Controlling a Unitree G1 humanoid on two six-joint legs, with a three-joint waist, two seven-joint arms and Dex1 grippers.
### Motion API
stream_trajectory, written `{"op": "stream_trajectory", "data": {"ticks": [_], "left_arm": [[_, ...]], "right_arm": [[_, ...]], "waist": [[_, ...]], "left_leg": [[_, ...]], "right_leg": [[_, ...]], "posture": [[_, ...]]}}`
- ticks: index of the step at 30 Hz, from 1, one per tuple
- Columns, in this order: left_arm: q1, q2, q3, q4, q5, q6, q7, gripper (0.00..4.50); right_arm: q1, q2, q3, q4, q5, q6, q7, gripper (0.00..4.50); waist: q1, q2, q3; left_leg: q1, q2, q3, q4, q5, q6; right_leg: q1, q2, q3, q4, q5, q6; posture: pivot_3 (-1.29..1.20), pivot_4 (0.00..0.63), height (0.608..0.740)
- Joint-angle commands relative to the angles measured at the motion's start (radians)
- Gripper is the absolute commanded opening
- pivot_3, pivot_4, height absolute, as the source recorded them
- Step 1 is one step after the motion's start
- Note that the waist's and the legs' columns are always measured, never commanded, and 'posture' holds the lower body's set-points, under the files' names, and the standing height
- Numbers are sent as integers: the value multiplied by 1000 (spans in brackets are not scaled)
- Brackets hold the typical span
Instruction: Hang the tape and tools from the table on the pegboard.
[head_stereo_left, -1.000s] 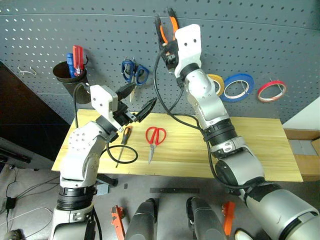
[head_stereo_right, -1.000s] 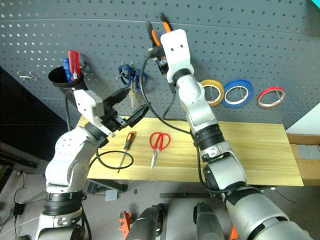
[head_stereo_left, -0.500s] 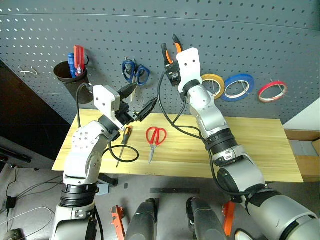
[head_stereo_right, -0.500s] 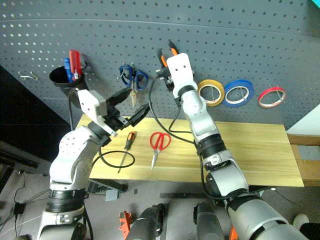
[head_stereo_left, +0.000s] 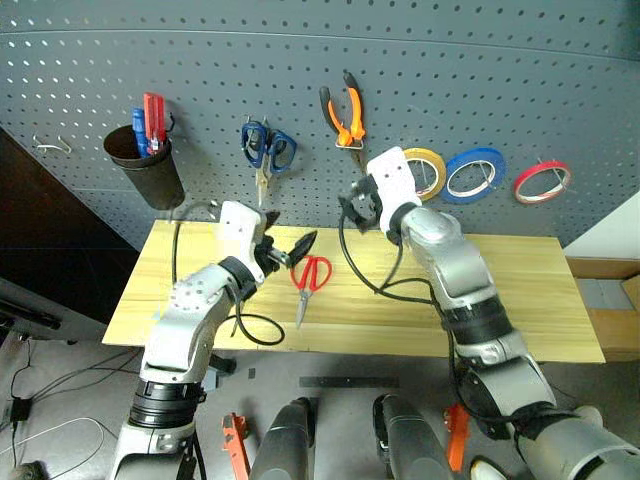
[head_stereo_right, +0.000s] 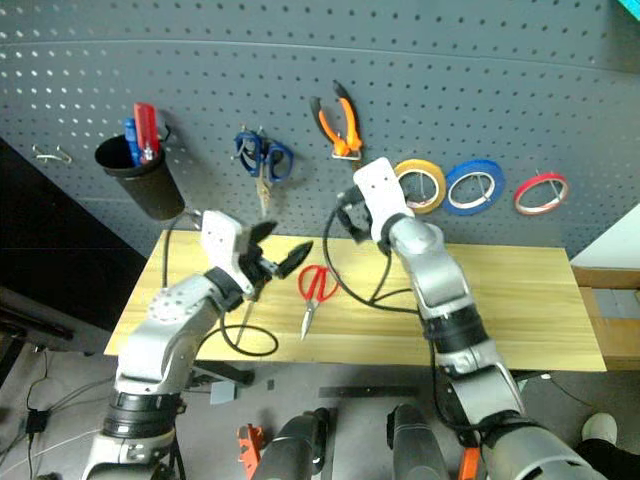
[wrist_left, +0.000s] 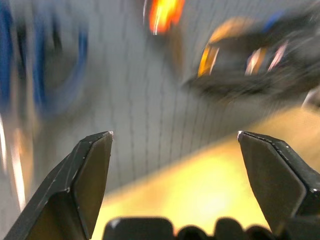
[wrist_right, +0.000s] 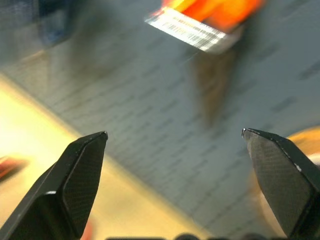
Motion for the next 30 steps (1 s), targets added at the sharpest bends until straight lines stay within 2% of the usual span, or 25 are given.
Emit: {"op": "stream_trajectory", "data": {"ticks": [1, 5, 11, 15, 27, 30], "left_arm": [[7, -36, -20, -16, 19, 173, 94, 4298], [-9, -114, -68, 62, 53, 377, 190, 4298], [-66, -231, -105, 186, 138, 460, 330, 4298], [-131, -291, -74, 318, 176, 464, 404, 4298], [-252, -312, 21, 540, 183, 427, 422, 4298], [-253, -310, 17, 557, 184, 412, 408, 3702]], "right_arm": [[33, -43, 31, -229, 122, 178, 131, 4473], [92, -122, 68, -371, 209, 299, 211, 4473], [98, -139, 78, -403, 242, 338, 194, 4473], [100, -139, 76, -416, 253, 355, 176, 4473], [114, -207, 93, -467, 296, 385, 192, 4473], [120, -239, 102, -482, 303, 382, 204, 4500]], "waist": [[1, 0, 0], [4, 1, -2], [5, 1, -2], [4, 1, -2], [3, 1, -2], [2, 1, -2]], "left_leg": [[0, 0, 0, 0, 0, 0], [1, 0, -2, 2, 0, 0], [3, 0, -2, 3, 0, 0], [3, 0, -2, 3, 0, 0], [3, -1, -1, 2, 0, 0], [3, -1, -1, 2, 0, 0]], "right_leg": [[0, 0, 0, 0, 0, 0], [3, 0, -2, 0, 0, 0], [5, 0, -3, 0, 0, 1], [5, 0, -2, 0, 0, 1], [5, -1, -2, -1, 0, 2], [5, -1, -2, -1, 0, 2]], "posture": [[-16, 201, 740], [-23, 207, 740], [-34, 215, 740], [-47, 222, 740], [-77, 230, 740], [-85, 232, 740]]}}
